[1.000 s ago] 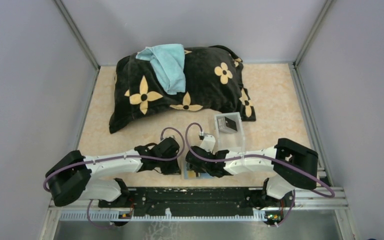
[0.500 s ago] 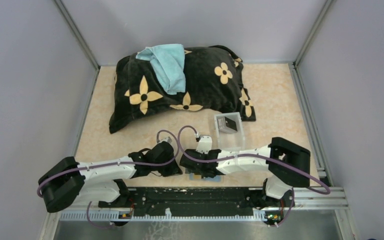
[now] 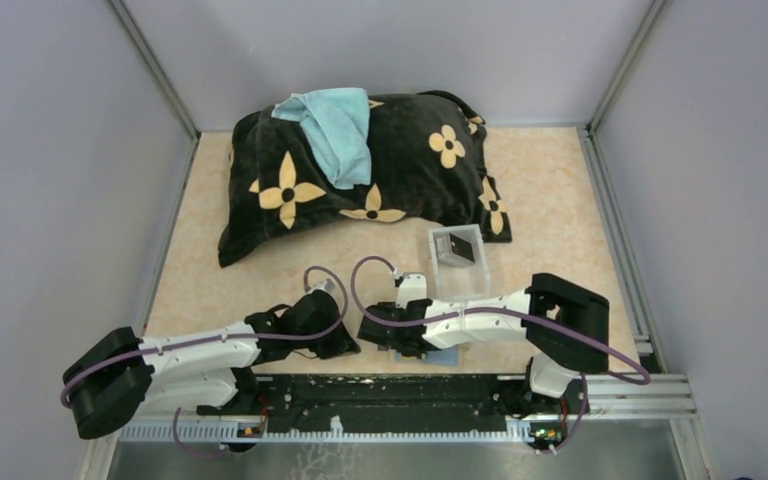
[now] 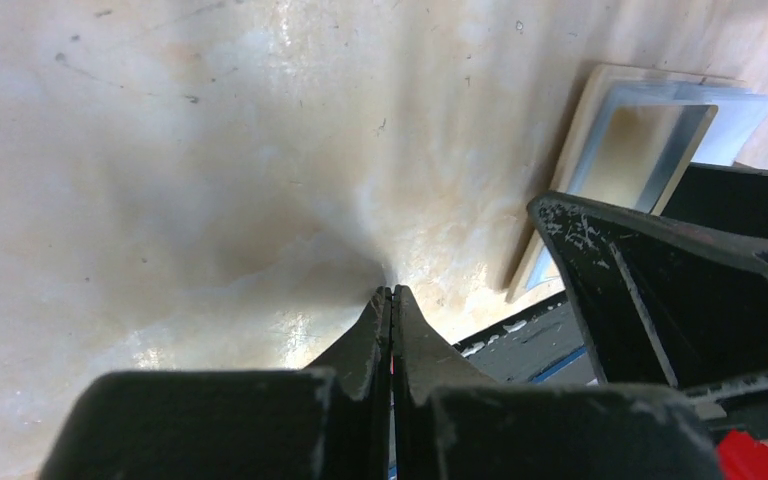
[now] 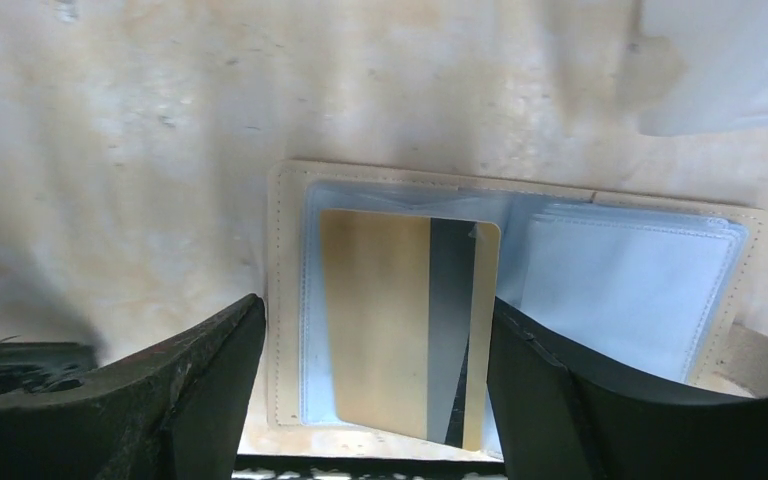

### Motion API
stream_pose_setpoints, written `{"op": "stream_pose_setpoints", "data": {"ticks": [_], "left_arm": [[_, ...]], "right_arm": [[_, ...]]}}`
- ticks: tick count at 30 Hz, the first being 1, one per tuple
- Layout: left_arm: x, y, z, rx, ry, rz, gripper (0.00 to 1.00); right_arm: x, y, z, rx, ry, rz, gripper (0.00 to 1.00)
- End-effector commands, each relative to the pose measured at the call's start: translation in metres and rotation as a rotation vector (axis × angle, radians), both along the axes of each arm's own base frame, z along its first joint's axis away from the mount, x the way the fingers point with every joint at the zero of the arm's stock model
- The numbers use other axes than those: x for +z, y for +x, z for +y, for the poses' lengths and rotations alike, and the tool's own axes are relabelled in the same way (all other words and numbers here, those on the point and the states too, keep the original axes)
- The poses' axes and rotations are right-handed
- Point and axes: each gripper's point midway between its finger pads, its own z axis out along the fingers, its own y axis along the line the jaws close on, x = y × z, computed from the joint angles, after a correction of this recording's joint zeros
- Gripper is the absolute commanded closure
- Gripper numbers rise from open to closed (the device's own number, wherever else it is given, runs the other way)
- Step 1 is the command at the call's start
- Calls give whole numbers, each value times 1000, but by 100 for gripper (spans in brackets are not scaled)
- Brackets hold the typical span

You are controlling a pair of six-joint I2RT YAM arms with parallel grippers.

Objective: Put the credit cards into the card holder
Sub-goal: Insert the credit card into the card holder.

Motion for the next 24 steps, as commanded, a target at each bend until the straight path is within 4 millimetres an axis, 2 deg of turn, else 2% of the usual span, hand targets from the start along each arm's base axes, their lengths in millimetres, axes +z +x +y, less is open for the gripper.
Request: {"op": "stream_pose_setpoints", "data": {"ticks": [1, 5, 10, 17, 21, 24], "left_arm": [[-36, -26, 45, 2, 176, 83, 100], [-32, -24, 40, 6, 127, 65, 99], [-33, -26, 42, 9, 121, 63, 100], [-37, -29, 44, 5, 114, 72, 99], [-39, -30, 42, -5, 113, 77, 100], [-40, -30, 41, -10, 114, 79, 100]], "right_arm": [[-18, -16, -46, 1, -227, 71, 23], [-24, -18, -44, 11, -267, 83, 22], [-30, -22, -47, 7, -282, 99, 22], [-29, -24, -44, -4, -259, 102, 38], [-31, -25, -44, -3, -261, 111, 41], [-30, -26, -47, -10, -267, 109, 38]]}}
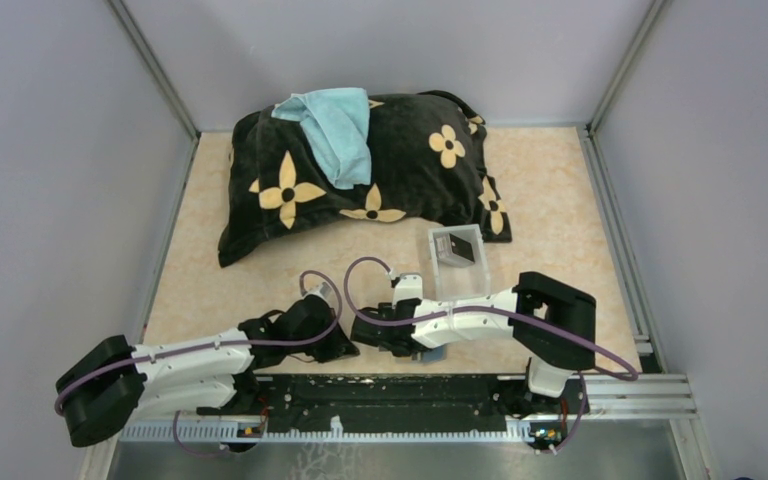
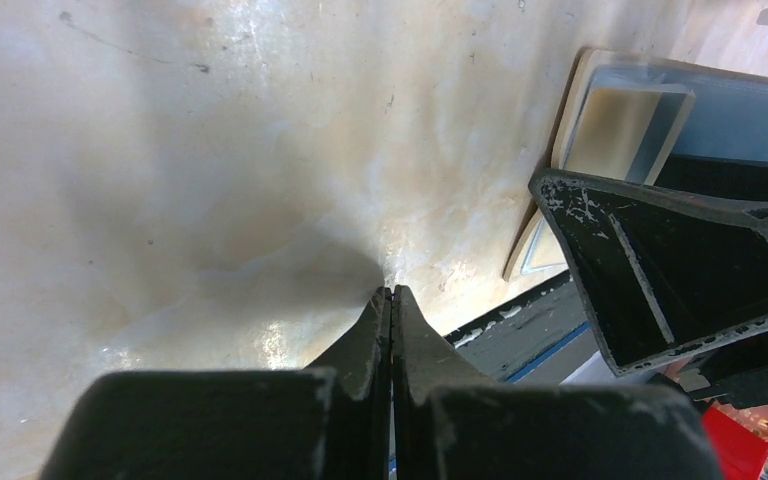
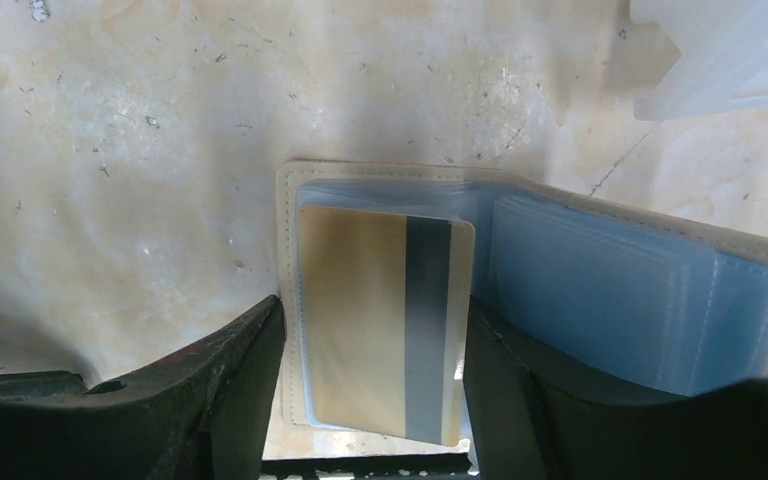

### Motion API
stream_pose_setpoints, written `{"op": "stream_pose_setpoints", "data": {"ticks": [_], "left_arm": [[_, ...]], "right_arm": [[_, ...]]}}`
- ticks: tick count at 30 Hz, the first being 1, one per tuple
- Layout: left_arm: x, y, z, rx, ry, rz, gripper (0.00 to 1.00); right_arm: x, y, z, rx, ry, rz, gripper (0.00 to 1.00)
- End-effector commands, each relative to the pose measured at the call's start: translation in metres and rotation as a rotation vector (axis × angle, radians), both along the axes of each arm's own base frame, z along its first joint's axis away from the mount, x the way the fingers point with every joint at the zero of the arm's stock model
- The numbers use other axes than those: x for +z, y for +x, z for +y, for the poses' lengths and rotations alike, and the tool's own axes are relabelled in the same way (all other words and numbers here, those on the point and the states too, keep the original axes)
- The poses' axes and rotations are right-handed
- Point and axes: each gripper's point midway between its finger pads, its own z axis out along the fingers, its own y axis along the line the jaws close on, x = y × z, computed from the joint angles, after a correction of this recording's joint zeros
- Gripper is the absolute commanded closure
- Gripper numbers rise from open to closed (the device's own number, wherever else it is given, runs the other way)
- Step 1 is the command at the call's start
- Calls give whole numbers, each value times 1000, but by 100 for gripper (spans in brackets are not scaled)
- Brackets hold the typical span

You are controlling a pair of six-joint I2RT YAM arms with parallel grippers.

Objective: Put the credit cards into the card holder
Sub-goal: Insert the credit card into the card holder.

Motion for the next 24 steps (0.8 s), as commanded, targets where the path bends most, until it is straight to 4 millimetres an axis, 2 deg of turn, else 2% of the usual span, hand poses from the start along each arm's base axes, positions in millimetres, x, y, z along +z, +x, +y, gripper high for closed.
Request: {"op": "stream_pose_setpoints", "data": {"ticks": [1, 5, 7, 15, 24], "left_arm": [[-40, -24, 38, -23, 173, 81, 100], [-40, -23, 38, -19, 172, 77, 100], [-40, -23, 38, -18, 169, 76, 100], [-39, -20, 33, -25, 170, 73, 100], [-35, -16, 28, -33, 172, 61, 100]], "right_arm": [[-26, -22, -42, 8, -177, 95, 35], [-13, -17, -44, 4, -184, 62, 17], [-5, -14, -43, 7, -177, 47, 13], [12, -7, -38, 16, -151, 6, 12], [45, -1, -44, -15, -50, -63, 13]]}}
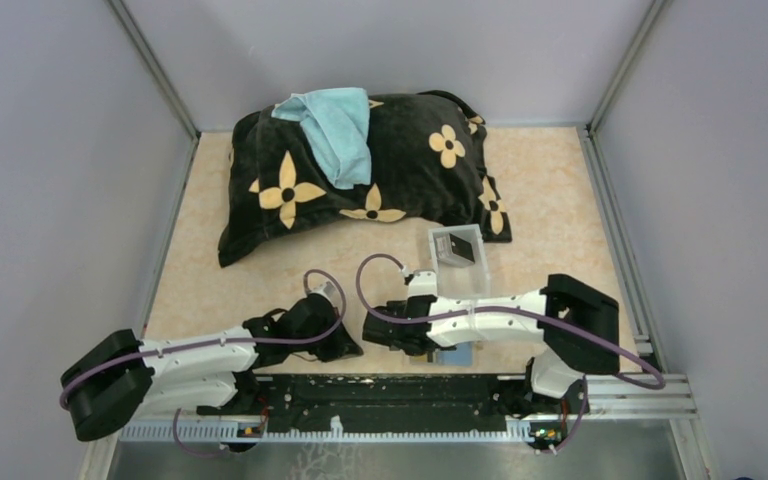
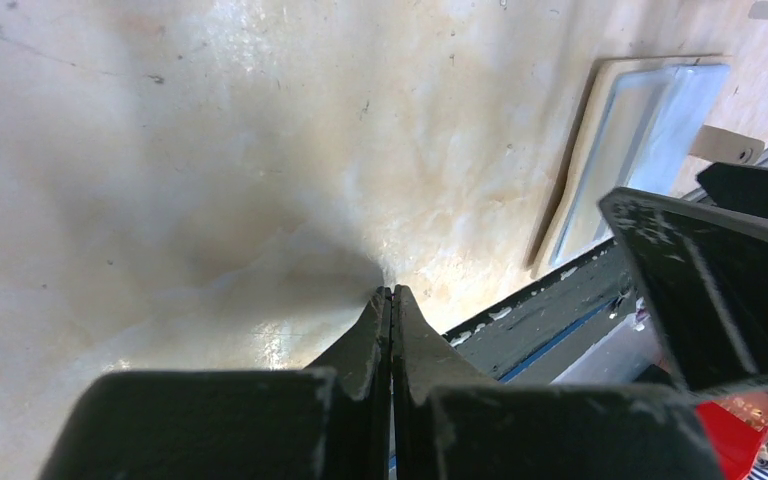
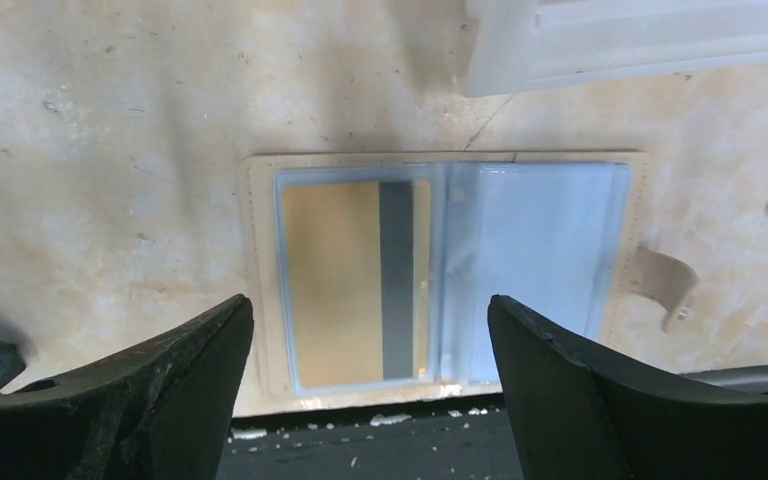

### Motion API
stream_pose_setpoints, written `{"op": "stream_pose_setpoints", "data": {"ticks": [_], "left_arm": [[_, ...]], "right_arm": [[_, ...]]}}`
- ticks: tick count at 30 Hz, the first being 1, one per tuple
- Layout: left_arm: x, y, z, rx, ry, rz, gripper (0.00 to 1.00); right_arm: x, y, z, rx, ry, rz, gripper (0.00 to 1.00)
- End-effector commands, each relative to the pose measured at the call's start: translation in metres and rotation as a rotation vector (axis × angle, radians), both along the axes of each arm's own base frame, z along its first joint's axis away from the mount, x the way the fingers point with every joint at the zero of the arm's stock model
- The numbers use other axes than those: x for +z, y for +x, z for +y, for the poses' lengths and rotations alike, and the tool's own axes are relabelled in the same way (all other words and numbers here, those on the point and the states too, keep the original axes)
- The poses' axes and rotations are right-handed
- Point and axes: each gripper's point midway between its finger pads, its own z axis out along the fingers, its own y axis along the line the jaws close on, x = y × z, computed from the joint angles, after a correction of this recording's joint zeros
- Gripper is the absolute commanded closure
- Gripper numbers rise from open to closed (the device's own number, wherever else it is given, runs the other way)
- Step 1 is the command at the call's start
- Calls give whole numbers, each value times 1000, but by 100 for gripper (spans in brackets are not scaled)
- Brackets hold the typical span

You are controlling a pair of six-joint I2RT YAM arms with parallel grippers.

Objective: Put the credit cards into the card holder
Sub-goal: Insert the credit card into the card holder.

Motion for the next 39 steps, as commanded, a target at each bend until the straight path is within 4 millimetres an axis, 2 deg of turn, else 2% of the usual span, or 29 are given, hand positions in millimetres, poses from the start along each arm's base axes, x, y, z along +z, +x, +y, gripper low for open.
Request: {"op": "stream_pose_setpoints", "data": {"ticks": [1, 6, 12, 15, 22, 39], "left_arm": [[-35, -15, 35, -19, 195, 49, 100], [-33, -12, 31, -35, 204, 40, 100], [-29, -9, 20, -68, 189, 32, 100], [-23, -5, 10, -93, 171, 19, 100], [-12, 3, -7, -148, 168, -17, 100], [-19, 5, -27, -233, 212, -13, 100]], "right_arm": [[27, 4, -12, -10, 39, -70, 13], [31, 2, -31, -55, 47, -85, 17], [12, -10, -59, -110, 34, -50, 23], [5, -14, -70, -140, 32, -45, 29], [2, -17, -93, -223, 38, -67, 45], [-13, -24, -126, -367, 84, -78, 85]]}}
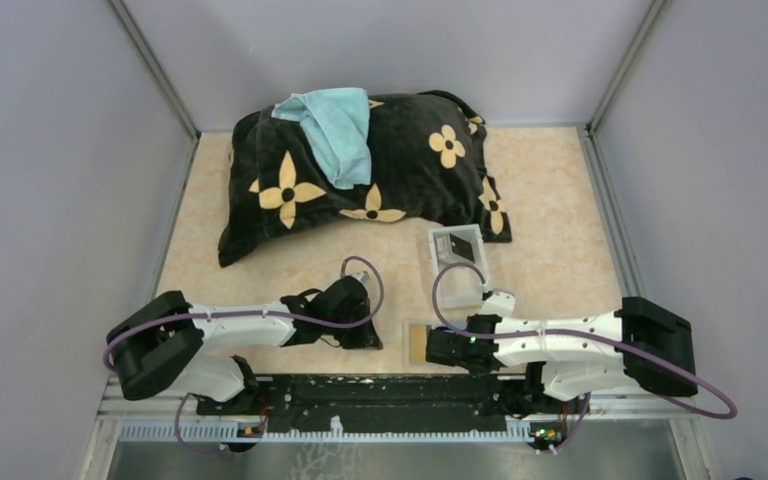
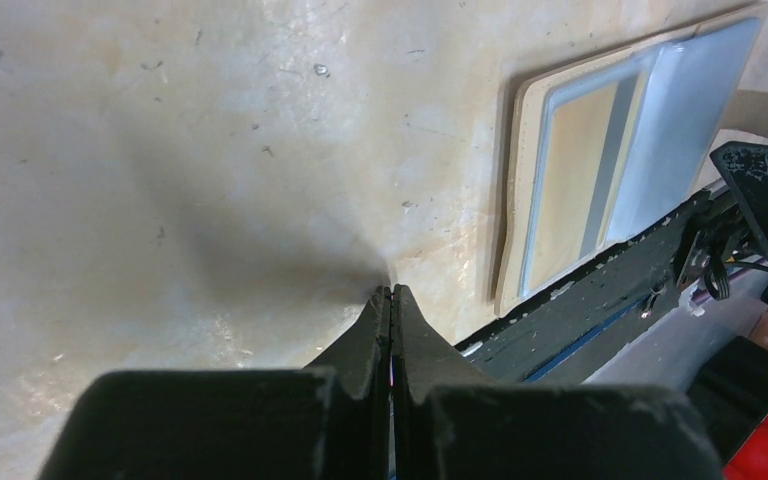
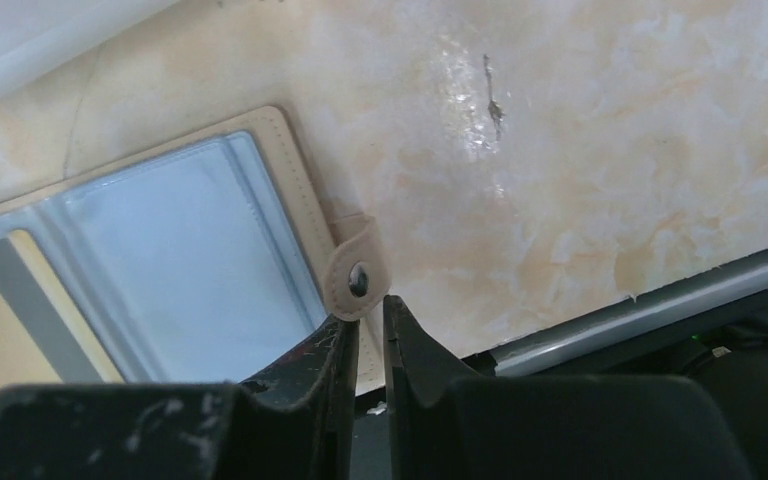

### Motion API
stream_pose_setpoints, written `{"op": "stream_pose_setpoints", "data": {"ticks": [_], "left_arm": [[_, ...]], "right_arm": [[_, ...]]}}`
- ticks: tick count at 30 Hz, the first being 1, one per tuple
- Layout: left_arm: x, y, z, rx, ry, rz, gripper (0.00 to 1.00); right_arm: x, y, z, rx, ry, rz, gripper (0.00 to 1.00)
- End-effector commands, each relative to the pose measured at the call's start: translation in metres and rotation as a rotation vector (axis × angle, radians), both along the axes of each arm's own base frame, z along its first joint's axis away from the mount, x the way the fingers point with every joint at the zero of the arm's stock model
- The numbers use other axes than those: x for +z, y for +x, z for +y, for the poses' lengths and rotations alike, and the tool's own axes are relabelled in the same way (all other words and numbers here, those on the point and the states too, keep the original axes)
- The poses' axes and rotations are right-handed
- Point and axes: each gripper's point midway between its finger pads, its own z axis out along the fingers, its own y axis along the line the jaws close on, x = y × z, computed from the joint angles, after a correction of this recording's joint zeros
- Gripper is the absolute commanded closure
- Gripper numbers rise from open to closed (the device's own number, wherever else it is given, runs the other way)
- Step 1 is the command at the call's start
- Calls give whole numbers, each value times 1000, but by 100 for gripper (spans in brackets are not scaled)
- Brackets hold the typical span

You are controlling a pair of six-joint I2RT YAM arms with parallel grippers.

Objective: Put the credit cards into the card holder
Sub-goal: Insert the credit card into the card holder, then move the card holder to the center of the board.

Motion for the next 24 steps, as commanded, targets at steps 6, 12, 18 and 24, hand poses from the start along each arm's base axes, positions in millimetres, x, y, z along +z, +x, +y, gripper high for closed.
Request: {"op": "stream_pose_setpoints", "data": {"ticks": [6, 12, 18, 24], "left_arm": [[-28, -10, 19, -50, 141, 20, 100], [-33, -11, 21, -59, 161, 28, 100], [-35, -17, 23, -61, 157, 44, 100], [-41, -27, 27, -61, 148, 70, 100]], "right_arm": [[-9, 1, -15, -74, 26, -17, 93], [-15, 6, -7, -49, 53, -2, 100], [-17, 9, 15, 8, 51, 26, 100], [-20, 10, 37, 61, 60, 48, 100]]}}
